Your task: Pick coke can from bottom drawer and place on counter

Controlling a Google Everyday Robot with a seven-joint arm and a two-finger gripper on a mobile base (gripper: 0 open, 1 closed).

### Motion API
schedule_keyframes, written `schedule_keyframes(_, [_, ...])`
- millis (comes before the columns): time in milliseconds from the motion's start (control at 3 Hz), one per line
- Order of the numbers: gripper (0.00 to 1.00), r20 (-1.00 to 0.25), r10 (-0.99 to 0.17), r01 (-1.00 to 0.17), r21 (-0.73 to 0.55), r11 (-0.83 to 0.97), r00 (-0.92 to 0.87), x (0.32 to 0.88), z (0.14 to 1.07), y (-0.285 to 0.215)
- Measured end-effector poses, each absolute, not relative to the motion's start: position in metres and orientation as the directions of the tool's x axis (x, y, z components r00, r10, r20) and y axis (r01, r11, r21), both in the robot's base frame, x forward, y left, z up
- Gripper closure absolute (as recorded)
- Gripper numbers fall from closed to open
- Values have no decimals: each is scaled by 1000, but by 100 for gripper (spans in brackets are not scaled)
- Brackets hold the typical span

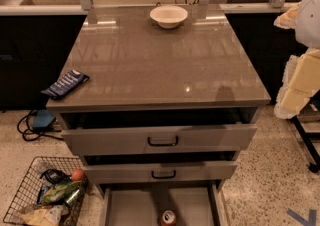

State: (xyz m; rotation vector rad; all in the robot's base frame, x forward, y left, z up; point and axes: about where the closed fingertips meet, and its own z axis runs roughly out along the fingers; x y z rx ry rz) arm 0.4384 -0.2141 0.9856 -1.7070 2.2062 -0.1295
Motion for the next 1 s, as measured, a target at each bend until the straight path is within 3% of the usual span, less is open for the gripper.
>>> schedule_keyframes(667, [0,-260,-939,-915,-274,296,-226,438,982,-224])
schedule_keyframes(1000, [0,-359,-905,-907,-257,333,-230,426,952,-251])
